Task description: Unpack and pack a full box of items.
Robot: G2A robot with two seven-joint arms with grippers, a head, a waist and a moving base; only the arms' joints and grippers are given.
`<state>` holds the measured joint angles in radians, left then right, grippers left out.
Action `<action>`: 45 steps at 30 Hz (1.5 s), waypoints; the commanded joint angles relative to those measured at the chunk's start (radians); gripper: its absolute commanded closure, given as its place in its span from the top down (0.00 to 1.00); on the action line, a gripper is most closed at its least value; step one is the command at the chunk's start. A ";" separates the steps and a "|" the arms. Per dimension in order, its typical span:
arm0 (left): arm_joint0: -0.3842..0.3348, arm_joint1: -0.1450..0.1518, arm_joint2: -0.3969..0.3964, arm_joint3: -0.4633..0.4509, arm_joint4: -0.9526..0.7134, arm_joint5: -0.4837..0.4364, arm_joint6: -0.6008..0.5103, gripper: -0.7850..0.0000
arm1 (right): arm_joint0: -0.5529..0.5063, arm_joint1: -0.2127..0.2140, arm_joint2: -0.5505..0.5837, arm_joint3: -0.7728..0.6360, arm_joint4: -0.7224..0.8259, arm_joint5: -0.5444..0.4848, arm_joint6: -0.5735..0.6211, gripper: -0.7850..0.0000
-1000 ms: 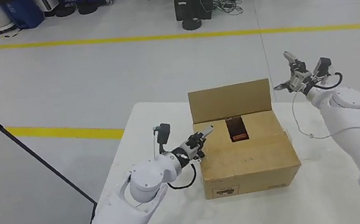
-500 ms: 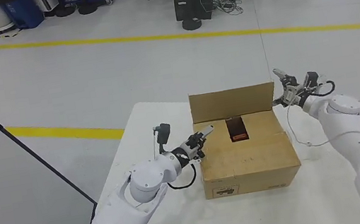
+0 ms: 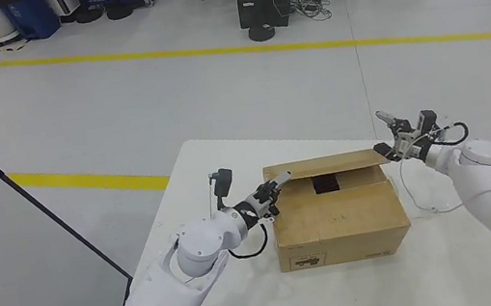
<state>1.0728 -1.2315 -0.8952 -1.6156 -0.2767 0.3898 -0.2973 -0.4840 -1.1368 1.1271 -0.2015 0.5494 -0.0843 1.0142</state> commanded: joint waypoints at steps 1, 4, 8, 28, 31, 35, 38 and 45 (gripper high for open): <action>0.000 0.000 0.000 0.000 0.000 0.000 0.000 1.00 | -0.003 0.001 -0.004 -0.008 -0.018 -0.009 0.000 1.00; 0.000 0.000 0.000 0.000 0.000 0.000 0.000 1.00 | -0.003 0.002 -0.009 -0.019 -0.043 -0.032 0.005 1.00; 0.000 0.000 0.000 0.000 0.000 0.000 0.000 1.00 | 0.007 0.011 0.008 -0.020 -0.033 -0.069 0.036 1.00; 0.008 0.001 -0.004 -0.006 0.000 -0.010 0.000 1.00 | -0.046 0.092 0.186 -0.099 0.233 -0.121 0.399 1.00; 0.033 0.007 -0.029 -0.037 0.028 0.002 0.007 1.00 | -0.071 0.083 0.184 -0.119 0.248 -0.118 0.402 1.00; 0.082 0.017 -0.061 -0.102 0.062 0.029 0.031 1.00 | -0.090 0.079 0.181 -0.130 0.245 -0.110 0.398 1.00; 0.120 0.023 -0.091 -0.156 0.089 0.042 0.059 1.00 | -0.096 0.081 0.186 -0.132 0.246 -0.103 0.404 1.00; 0.172 0.036 -0.151 -0.284 0.168 -0.005 0.071 1.00 | -0.104 0.077 0.208 -0.142 0.297 -0.068 0.397 1.00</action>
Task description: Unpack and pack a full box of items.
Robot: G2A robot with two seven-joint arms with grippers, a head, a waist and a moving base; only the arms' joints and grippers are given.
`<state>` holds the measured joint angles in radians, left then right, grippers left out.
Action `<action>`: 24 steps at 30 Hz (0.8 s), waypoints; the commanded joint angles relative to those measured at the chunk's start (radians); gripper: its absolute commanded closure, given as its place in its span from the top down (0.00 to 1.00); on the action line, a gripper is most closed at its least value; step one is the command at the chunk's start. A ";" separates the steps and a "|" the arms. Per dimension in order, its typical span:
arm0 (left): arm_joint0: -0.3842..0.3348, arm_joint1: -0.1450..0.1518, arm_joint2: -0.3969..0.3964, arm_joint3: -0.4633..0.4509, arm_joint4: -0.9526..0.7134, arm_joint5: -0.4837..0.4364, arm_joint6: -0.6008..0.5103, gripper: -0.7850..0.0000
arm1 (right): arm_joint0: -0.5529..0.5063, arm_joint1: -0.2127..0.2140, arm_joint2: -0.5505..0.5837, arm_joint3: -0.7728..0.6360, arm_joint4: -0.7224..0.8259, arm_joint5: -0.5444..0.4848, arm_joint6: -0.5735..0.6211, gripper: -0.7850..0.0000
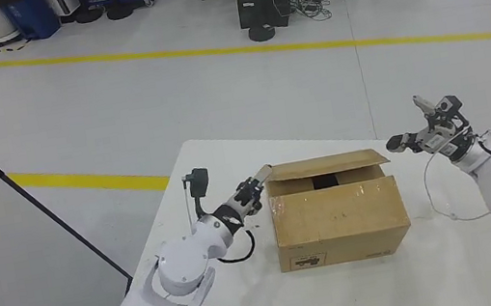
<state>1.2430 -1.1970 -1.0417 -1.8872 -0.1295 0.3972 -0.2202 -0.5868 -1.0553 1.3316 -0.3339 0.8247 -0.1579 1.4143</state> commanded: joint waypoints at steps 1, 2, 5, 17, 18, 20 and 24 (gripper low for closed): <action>0.001 0.002 -0.009 -0.018 0.033 -0.021 -0.008 1.00 | -0.005 -0.010 0.001 -0.020 0.028 -0.001 -0.001 1.00; -0.001 0.003 -0.011 -0.021 0.047 -0.029 -0.007 1.00 | -0.008 -0.016 -0.002 -0.027 0.038 0.004 -0.007 1.00; -0.017 -0.001 -0.010 -0.014 0.058 -0.074 -0.007 1.00 | -0.014 -0.032 -0.023 -0.043 0.019 -0.027 -0.061 1.00; -0.137 -0.031 0.058 0.099 0.034 -0.137 -0.063 1.00 | -0.035 -0.038 -0.083 0.009 -0.143 -0.058 -0.106 1.00; -0.146 -0.034 0.064 0.111 0.027 -0.144 -0.072 1.00 | -0.037 -0.037 -0.081 0.013 -0.142 -0.058 -0.105 1.00; -0.168 -0.040 0.077 0.137 0.019 -0.156 -0.089 1.00 | -0.039 -0.035 -0.078 0.016 -0.145 -0.058 -0.104 1.00; -0.213 -0.054 0.111 0.199 0.002 -0.188 -0.129 1.00 | -0.040 -0.033 -0.071 0.015 -0.143 -0.052 -0.103 1.00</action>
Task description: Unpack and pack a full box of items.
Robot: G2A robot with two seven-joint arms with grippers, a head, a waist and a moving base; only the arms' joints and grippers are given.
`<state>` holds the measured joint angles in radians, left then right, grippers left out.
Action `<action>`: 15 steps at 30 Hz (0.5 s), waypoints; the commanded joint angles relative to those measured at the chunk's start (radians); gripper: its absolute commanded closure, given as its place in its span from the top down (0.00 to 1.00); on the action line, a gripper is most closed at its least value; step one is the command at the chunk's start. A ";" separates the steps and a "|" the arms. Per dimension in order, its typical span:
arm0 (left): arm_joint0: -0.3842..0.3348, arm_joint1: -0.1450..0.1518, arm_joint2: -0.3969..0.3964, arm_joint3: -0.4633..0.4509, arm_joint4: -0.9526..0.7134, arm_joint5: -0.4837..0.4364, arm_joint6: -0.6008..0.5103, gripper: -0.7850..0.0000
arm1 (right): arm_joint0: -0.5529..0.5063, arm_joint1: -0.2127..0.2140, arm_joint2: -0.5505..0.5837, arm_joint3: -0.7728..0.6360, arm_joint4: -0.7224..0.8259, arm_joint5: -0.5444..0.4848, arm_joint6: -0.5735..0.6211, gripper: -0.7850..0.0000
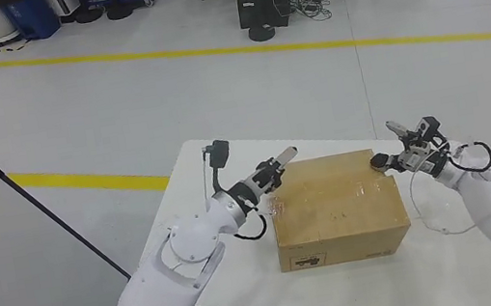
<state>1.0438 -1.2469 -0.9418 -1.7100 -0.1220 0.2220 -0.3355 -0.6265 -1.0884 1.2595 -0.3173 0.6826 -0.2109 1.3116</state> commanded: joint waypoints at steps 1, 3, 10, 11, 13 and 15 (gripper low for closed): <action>-0.026 -0.008 0.021 0.043 -0.005 -0.021 -0.023 1.00 | 0.000 0.001 0.003 -0.003 0.000 0.000 -0.002 1.00; -0.047 -0.016 0.043 0.095 -0.006 -0.034 -0.039 1.00 | 0.001 0.002 0.011 -0.007 0.011 -0.001 0.002 1.00; -0.117 -0.049 0.094 0.274 -0.068 -0.117 -0.066 1.00 | 0.011 0.024 0.080 -0.009 0.111 0.053 0.096 1.00; -0.128 -0.054 0.099 0.291 -0.074 -0.122 -0.063 1.00 | 0.012 0.031 0.092 -0.008 0.124 0.064 0.115 1.00; -0.147 -0.062 0.109 0.312 -0.078 -0.140 -0.060 1.00 | 0.012 0.045 0.110 -0.005 0.129 0.072 0.137 1.00; -0.162 -0.070 0.115 0.334 -0.085 -0.152 -0.061 1.00 | 0.008 0.057 0.127 0.002 0.132 0.073 0.141 1.00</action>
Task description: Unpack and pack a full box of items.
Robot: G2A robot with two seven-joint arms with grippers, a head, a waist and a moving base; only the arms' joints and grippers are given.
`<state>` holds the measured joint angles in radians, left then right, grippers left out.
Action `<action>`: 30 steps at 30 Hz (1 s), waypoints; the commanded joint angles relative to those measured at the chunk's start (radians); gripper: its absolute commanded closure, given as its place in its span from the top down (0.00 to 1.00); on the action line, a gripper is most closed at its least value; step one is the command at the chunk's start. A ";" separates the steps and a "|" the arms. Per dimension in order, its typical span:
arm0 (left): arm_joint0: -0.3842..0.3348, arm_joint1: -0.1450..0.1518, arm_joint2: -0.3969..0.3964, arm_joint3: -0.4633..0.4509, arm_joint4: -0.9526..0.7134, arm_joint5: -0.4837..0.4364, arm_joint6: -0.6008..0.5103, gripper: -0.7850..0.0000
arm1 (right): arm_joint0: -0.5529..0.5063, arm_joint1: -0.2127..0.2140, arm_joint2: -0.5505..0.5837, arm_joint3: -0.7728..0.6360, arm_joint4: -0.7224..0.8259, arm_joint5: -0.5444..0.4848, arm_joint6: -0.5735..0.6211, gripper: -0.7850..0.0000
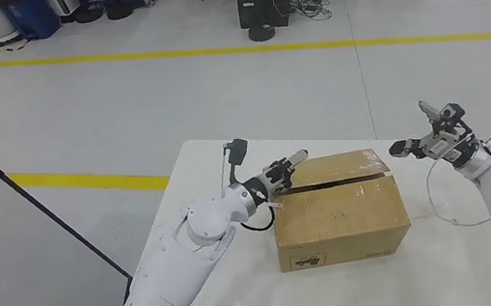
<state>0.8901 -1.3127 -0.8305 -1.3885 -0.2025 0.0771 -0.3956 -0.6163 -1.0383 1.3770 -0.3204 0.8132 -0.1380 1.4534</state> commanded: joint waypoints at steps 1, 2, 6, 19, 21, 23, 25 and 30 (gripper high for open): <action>-0.015 -0.008 0.007 0.023 -0.008 -0.010 -0.003 1.00 | -0.005 0.011 0.016 0.007 0.005 0.005 -0.002 1.00; -0.022 -0.011 0.012 0.036 -0.010 -0.006 -0.009 1.00 | -0.008 0.015 0.023 0.011 0.007 0.011 -0.004 1.00; -0.033 -0.022 0.022 0.074 -0.032 0.001 -0.036 1.00 | -0.022 0.030 0.041 0.016 0.007 0.020 -0.021 1.00; 0.034 -0.017 -0.054 0.058 -0.099 -0.029 -0.078 1.00 | -0.057 0.038 0.059 -0.023 0.010 0.034 -0.042 1.00; 0.048 -0.015 -0.064 0.043 -0.104 -0.038 -0.097 1.00 | -0.060 0.037 0.060 -0.027 0.011 0.035 -0.045 1.00; 0.057 -0.012 -0.073 0.041 -0.099 -0.026 -0.108 1.00 | -0.063 0.036 0.060 -0.031 0.010 0.034 -0.048 1.00; 0.065 -0.011 -0.082 0.043 -0.112 -0.023 -0.119 1.00 | -0.065 0.036 0.059 -0.034 0.008 0.036 -0.049 1.00; 0.066 -0.014 -0.090 0.065 -0.126 -0.019 -0.125 1.00 | -0.069 0.035 0.060 -0.040 0.004 0.033 -0.049 1.00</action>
<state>0.9586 -1.3257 -0.9218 -1.3295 -0.3291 0.0572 -0.5196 -0.6844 -1.0031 1.4369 -0.3596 0.8185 -0.1029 1.4037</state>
